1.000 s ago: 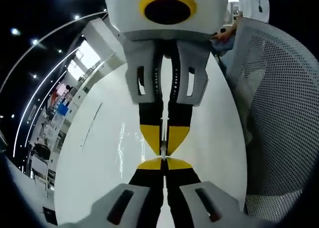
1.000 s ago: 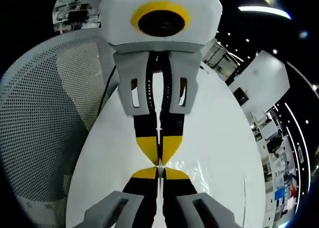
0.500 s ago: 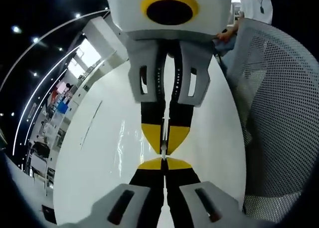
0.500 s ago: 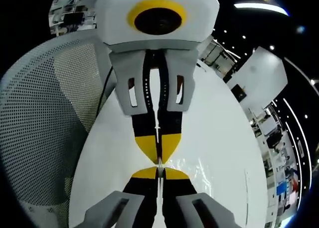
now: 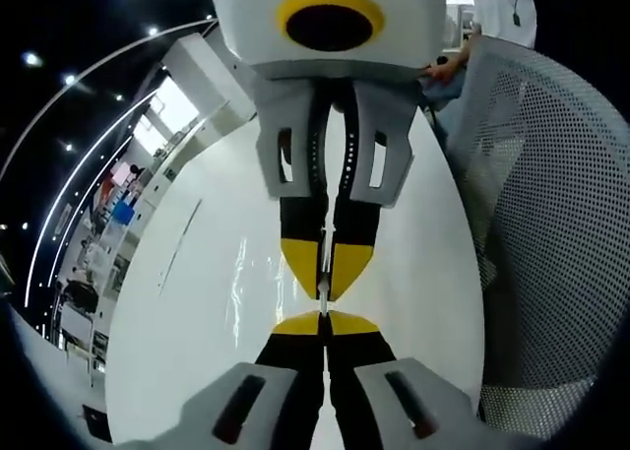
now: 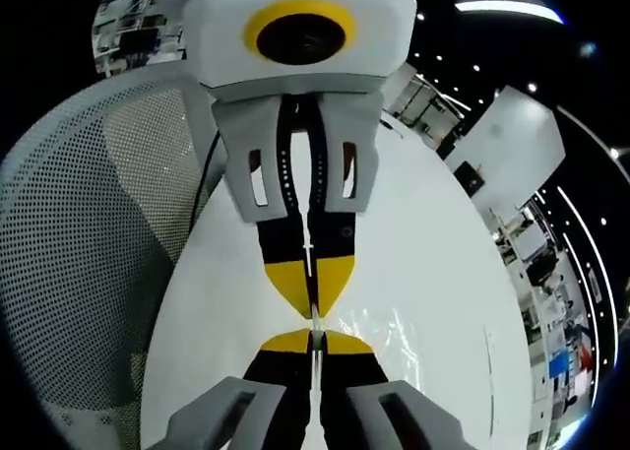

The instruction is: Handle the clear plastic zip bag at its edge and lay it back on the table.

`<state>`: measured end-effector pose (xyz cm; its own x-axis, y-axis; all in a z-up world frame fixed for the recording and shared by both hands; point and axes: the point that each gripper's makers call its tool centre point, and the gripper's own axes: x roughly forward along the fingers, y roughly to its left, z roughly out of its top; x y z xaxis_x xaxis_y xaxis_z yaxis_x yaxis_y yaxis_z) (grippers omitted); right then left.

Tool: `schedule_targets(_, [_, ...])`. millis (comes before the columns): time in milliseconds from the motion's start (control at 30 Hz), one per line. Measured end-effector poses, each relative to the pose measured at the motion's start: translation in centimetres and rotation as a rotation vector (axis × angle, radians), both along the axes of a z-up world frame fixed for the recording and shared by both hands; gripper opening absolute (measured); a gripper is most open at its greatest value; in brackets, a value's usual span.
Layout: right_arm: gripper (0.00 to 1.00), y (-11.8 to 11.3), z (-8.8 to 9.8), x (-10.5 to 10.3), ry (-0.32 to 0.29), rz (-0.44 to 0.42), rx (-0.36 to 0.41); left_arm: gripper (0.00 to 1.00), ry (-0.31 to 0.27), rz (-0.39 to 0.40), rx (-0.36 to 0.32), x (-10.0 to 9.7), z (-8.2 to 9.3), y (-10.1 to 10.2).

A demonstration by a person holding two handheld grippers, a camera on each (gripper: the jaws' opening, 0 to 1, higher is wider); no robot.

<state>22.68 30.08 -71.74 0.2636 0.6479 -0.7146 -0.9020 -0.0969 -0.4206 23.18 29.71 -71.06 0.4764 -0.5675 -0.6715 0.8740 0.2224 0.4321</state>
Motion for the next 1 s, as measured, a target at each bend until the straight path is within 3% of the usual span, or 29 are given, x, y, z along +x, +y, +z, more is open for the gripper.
schedule_targets(1000, [0.0,-1.4,-0.4,0.6,0.016,-0.05,0.005,0.0,0.003,0.017,0.014,-0.1,0.0,1.0])
